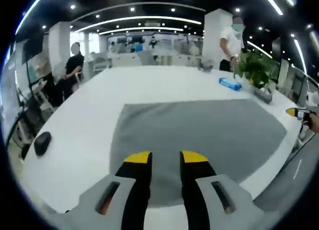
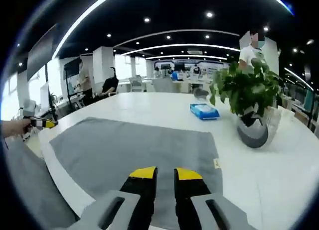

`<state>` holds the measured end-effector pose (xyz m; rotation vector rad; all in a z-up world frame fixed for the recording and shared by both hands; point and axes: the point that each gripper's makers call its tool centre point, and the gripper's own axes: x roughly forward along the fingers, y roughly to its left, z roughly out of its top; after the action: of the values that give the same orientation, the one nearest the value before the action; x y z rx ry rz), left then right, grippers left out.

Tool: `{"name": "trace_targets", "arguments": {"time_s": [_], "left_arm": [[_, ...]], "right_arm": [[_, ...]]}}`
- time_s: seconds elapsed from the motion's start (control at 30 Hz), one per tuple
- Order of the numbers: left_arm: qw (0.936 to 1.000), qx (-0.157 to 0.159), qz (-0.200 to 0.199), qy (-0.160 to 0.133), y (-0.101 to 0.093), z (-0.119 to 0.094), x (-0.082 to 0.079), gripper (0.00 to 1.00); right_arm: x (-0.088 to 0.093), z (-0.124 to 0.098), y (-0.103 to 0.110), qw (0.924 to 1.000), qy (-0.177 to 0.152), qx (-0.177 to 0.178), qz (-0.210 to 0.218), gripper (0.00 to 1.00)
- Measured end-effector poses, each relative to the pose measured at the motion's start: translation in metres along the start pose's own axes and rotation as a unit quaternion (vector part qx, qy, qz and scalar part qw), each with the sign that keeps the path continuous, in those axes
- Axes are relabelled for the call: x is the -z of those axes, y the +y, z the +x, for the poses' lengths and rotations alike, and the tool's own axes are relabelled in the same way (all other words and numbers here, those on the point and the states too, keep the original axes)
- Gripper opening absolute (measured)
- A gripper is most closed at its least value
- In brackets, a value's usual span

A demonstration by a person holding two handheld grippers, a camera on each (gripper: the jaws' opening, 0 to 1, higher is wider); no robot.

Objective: Open the folded towel by lifting each exposed corner and separating the folded layers until the towel lies flat within the target outline without major curled edges

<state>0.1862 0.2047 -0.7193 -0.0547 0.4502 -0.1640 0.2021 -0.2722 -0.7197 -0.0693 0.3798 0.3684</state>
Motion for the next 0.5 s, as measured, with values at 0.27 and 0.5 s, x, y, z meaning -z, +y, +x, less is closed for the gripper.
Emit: {"name": "trace_targets", "arguments": {"time_s": [0.27, 0.5], "left_arm": [[0.9986, 0.002, 0.000, -0.052, -0.026, -0.038, -0.015, 0.51], [0.9952, 0.014, 0.032, -0.092, -0.048, -0.052, -0.020, 0.76]], "right_arm": [[-0.040, -0.035, 0.030, 0.9973, -0.073, -0.009, -0.003, 0.50], [-0.058, -0.056, 0.042, 0.9941, -0.107, 0.001, -0.013, 0.80]]}}
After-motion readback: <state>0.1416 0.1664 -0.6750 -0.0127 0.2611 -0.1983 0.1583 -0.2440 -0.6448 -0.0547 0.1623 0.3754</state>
